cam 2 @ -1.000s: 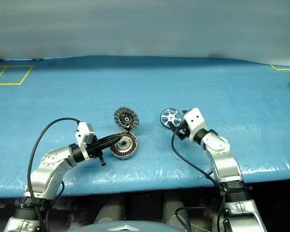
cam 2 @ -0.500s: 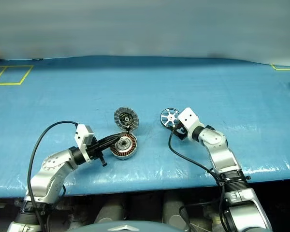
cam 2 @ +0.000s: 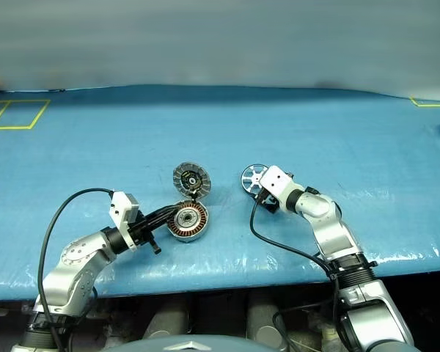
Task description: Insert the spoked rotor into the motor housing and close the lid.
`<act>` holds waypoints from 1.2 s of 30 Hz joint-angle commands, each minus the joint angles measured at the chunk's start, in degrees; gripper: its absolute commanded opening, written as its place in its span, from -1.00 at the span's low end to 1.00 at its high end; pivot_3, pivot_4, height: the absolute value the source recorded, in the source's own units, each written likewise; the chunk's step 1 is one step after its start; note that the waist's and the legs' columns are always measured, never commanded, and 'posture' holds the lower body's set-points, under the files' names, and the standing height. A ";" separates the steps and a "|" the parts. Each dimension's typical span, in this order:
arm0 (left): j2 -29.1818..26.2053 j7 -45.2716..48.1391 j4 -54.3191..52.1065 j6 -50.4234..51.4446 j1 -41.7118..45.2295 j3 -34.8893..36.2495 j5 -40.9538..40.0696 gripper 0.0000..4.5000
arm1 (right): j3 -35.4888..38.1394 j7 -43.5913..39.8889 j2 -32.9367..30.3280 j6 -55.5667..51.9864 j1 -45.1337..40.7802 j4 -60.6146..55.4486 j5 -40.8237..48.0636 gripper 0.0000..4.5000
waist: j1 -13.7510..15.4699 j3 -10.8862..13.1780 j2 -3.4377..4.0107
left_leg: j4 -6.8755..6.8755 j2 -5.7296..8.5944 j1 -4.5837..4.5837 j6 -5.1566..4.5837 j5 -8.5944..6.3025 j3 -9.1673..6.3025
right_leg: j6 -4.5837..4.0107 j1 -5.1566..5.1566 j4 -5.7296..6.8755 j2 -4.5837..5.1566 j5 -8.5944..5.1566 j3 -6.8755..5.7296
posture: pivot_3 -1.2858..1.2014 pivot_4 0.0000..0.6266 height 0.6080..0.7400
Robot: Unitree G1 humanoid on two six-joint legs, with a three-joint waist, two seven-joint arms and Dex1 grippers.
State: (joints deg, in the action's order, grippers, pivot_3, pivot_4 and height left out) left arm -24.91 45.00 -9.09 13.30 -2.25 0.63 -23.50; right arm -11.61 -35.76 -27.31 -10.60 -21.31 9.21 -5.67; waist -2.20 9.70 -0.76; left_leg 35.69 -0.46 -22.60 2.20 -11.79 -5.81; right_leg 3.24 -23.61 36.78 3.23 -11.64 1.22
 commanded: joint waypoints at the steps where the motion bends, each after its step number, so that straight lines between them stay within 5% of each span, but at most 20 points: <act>1: 0.08 -0.42 -2.58 -0.74 -0.31 1.11 -0.73 -0.99 | -1.19 -1.79 -0.29 -2.86 -0.48 2.18 -0.63 0.83 | 0.00 -0.01 -0.01 | 0.00 0.00 0.00 0.00 0.00 0.00 | 0.00 0.01 0.00 0.00 0.00 0.00 | 0.03 -0.52 1.00; 6: 0.32 -1.02 -2.65 -1.23 -0.46 1.20 -0.49 -1.00 | -0.02 -3.72 0.91 -5.70 -1.48 5.09 1.76 0.43 | 0.03 -0.04 -0.05 | 0.04 -0.01 0.07 0.00 0.00 -0.01 | 0.00 0.09 0.00 0.00 0.00 -0.01 | 0.03 -0.52 1.00; 15: 0.62 -1.72 -2.79 -1.93 -1.45 1.18 -0.42 -1.00 | 0.83 -4.31 1.53 -6.85 -0.64 5.67 2.61 -0.86 | -0.12 -0.13 -0.16 | 0.12 -0.02 0.05 0.00 -0.01 -0.01 | 0.00 0.10 0.01 -0.01 0.00 -0.02 | 0.03 -0.52 1.00; 30: 0.56 -1.46 -1.86 -2.46 -1.23 1.42 -0.38 -1.00 | -0.14 -7.43 1.08 -8.87 0.92 2.77 3.25 -0.86 | -0.10 -0.28 -0.38 | 0.12 -0.05 0.06 0.00 -0.01 0.00 | 0.00 0.09 -0.01 -0.01 0.00 -0.03 | 0.03 -0.52 1.00; 36: 0.76 -1.81 -1.70 -2.22 -1.33 1.22 -0.15 -1.00 | -1.07 -5.03 0.39 -6.77 1.20 1.20 -0.01 -0.11 | -0.21 -0.27 -0.35 | 0.10 -0.05 0.04 0.01 -0.01 0.02 | -0.01 0.05 -0.03 0.00 -0.01 -0.02 | 0.03 -0.52 1.00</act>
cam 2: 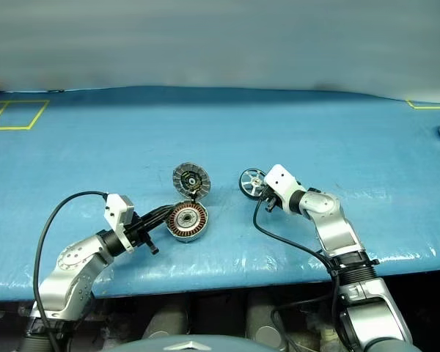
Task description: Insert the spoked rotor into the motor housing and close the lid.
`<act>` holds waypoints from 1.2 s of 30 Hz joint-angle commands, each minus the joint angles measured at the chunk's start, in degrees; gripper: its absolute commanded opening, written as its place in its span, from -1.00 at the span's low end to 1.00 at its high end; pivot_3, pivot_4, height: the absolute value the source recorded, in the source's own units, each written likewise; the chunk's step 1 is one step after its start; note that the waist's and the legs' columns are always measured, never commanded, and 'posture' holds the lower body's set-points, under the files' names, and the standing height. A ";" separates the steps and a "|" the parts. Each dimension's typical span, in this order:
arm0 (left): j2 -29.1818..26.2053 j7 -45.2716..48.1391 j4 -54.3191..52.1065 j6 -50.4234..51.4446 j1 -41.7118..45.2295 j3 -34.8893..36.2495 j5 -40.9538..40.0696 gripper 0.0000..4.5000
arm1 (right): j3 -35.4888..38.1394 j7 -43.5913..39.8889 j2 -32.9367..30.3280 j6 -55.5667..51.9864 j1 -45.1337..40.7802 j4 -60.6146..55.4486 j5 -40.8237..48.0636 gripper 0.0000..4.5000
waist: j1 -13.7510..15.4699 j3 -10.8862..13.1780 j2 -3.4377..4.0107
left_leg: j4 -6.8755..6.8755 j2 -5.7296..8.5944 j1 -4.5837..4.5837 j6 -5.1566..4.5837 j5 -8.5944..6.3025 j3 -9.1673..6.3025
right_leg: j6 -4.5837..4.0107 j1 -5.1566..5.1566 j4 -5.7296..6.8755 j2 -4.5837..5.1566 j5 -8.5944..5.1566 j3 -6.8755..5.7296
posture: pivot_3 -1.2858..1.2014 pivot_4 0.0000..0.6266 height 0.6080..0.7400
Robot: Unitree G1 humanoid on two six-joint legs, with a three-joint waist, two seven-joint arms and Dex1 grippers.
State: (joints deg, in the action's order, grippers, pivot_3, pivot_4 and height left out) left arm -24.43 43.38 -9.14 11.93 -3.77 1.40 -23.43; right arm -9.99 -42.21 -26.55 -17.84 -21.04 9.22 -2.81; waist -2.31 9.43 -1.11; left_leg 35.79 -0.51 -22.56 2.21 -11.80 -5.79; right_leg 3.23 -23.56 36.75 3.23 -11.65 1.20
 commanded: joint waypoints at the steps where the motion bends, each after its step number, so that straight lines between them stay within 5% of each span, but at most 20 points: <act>1: 0.36 -0.22 -1.64 -0.85 0.10 0.43 -0.23 -1.00 | -3.20 1.46 -0.77 0.63 0.72 1.25 -3.64 0.03 | -0.14 0.00 -0.01 | 0.01 0.00 0.01 0.00 0.00 0.01 | 0.00 0.00 0.00 0.00 0.00 0.00 | 0.03 -0.52 1.00; 8: 1.24 -0.84 -1.54 -1.32 -0.60 0.19 0.21 -1.00 | -3.28 -0.70 -1.41 0.83 -0.54 1.16 -2.88 0.99 | -0.01 0.00 -0.02 | -0.03 0.00 -0.02 0.01 -0.01 0.01 | 0.00 -0.01 -0.05 0.02 0.00 -0.01 | 0.03 -0.52 1.00; 33: 2.22 -0.85 -0.93 -0.95 -0.57 -0.72 0.80 -1.00 | -0.72 4.43 -2.12 -1.40 -1.65 -4.13 -3.16 0.99 | 0.20 0.20 0.16 | -0.17 0.02 -0.23 0.01 -0.01 0.03 | 0.00 -0.21 -0.15 0.04 0.00 -0.01 | 0.03 -0.52 1.00; 36: 2.13 -0.79 -0.79 -0.88 -0.30 -0.86 0.77 -1.00 | -0.01 5.71 -1.93 -0.92 -1.60 -4.43 -3.17 0.74 | 0.21 0.24 0.18 | -0.23 0.02 -0.24 0.01 -0.01 0.03 | 0.00 -0.22 -0.18 0.04 0.00 -0.02 | 0.03 -0.52 1.00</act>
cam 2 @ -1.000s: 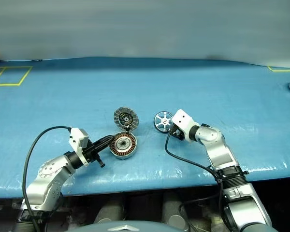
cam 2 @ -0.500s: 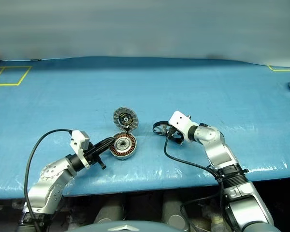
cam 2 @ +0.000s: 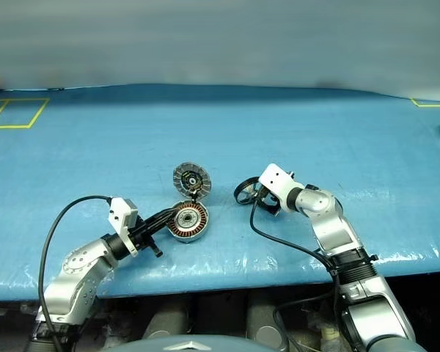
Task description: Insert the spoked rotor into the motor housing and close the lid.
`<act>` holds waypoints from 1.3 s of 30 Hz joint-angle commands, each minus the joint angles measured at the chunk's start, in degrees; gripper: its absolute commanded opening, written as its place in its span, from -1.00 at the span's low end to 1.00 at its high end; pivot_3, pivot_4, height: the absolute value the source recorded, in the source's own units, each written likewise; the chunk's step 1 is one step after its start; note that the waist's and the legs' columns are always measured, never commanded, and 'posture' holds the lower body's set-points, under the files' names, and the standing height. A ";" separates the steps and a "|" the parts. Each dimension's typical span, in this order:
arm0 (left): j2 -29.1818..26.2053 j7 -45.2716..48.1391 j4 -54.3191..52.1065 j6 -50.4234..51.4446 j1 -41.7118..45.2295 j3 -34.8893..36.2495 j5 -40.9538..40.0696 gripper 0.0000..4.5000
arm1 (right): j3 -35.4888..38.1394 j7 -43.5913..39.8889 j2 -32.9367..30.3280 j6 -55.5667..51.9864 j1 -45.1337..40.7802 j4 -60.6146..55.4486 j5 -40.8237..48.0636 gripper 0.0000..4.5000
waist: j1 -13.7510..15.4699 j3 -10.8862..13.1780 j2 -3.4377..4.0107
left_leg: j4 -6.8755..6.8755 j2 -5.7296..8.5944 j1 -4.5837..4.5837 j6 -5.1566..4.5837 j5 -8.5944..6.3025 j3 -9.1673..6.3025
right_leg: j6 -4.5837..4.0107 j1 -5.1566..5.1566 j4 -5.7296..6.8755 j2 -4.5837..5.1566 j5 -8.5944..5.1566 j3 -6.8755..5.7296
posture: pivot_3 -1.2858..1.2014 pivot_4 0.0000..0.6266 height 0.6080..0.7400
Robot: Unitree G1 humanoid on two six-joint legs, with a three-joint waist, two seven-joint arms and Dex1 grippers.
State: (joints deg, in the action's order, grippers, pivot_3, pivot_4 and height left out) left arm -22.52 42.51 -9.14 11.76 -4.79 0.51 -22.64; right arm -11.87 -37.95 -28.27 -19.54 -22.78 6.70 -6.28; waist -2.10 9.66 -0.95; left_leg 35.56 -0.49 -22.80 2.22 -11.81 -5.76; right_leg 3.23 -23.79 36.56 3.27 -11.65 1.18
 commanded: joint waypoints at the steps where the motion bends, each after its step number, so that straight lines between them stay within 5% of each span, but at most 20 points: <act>1: 0.20 0.13 -0.73 -0.68 0.81 -0.03 -0.04 -1.00 | 1.92 1.90 -0.24 1.10 0.06 -1.81 0.08 0.57 | -0.01 0.04 0.03 | -0.01 0.00 0.00 0.00 0.00 0.00 | 0.00 0.00 -0.01 0.00 0.00 0.00 | 0.03 -0.52 1.00; 3: 0.19 0.22 -0.53 -0.69 1.00 -0.12 -0.01 -1.00 | 1.87 2.54 -0.28 1.16 -0.15 -1.89 -0.29 0.31 | -0.02 0.06 0.05 | -0.04 0.00 -0.02 0.00 0.00 0.00 | 0.00 -0.01 -0.05 0.00 0.00 0.00 | 0.03 -0.52 1.00; 39: 0.40 -0.10 0.23 -1.04 0.72 -0.40 0.35 -1.00 | -2.88 -4.61 -1.64 -1.52 0.92 -17.57 0.37 0.31 | -0.02 0.12 0.10 | -0.06 0.00 -0.07 -0.01 -0.01 -0.01 | 0.05 0.02 -0.20 0.00 0.03 -0.01 | 0.03 -0.52 1.00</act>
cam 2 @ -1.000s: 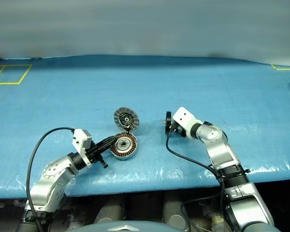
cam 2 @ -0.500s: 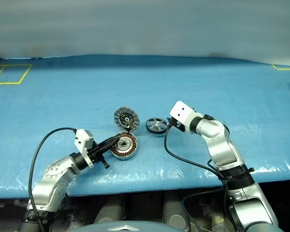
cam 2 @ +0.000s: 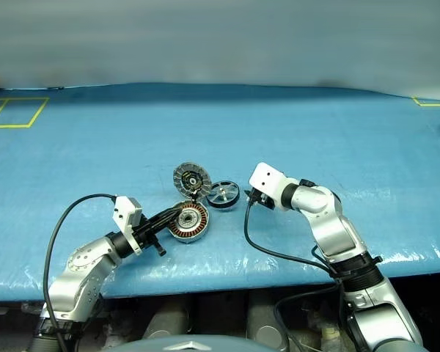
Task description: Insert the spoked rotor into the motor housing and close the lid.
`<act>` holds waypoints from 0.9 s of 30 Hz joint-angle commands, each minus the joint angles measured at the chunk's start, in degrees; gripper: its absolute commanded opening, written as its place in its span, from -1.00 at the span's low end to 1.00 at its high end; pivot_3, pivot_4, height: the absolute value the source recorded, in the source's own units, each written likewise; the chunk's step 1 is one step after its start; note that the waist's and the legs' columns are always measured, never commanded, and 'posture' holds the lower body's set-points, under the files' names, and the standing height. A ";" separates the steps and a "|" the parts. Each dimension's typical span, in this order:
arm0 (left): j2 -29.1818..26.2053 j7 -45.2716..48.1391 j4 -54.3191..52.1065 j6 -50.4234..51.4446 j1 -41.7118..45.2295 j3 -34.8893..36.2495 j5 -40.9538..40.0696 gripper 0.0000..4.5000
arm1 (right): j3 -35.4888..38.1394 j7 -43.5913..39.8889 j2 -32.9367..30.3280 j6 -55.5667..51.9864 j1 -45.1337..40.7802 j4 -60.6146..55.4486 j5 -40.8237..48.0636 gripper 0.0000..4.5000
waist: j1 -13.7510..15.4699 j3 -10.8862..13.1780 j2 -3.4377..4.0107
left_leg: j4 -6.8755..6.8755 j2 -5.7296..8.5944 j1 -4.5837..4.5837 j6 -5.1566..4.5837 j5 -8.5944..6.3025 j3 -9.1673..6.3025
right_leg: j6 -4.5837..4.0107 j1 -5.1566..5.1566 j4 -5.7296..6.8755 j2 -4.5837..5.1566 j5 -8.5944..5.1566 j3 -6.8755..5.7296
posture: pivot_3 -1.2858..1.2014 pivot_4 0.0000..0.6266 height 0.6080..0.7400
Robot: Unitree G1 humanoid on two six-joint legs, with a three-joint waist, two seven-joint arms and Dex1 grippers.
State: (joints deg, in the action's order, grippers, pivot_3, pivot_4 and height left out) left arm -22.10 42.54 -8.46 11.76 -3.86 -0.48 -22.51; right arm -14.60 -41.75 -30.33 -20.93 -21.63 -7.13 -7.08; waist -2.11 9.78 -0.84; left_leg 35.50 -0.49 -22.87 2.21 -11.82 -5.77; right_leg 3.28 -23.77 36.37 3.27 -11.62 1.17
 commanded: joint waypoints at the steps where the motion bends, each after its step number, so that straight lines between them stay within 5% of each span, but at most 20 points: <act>1: -0.02 -0.16 -0.47 -1.06 -0.36 0.60 0.24 -1.00 | -0.31 -0.68 0.81 -0.44 -0.13 -4.27 1.28 0.31 | -0.01 0.00 0.00 | -0.01 0.00 0.01 0.00 0.00 -0.01 | 0.00 0.00 0.00 0.00 0.00 0.00 | 0.03 -0.52 1.00; 27: -0.45 -1.09 -1.51 -0.79 -1.76 1.11 -0.15 -1.00 | -2.14 2.44 8.51 -9.10 5.56 -7.64 6.48 0.31 | 0.00 0.00 0.00 | 0.02 -0.01 0.03 0.00 0.00 -0.04 | 0.00 0.02 0.01 0.00 0.00 -0.02 | 0.03 -0.52 1.00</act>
State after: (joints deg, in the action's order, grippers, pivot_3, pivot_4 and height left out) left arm -22.22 41.42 -8.55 11.75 -5.36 -0.32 -22.64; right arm -18.55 -39.67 -22.31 -29.48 -16.21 -13.68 -2.56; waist -2.11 9.77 -0.84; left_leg 35.51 -0.49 -22.85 2.22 -11.82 -5.80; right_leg 3.28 -23.75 36.38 3.26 -11.62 1.14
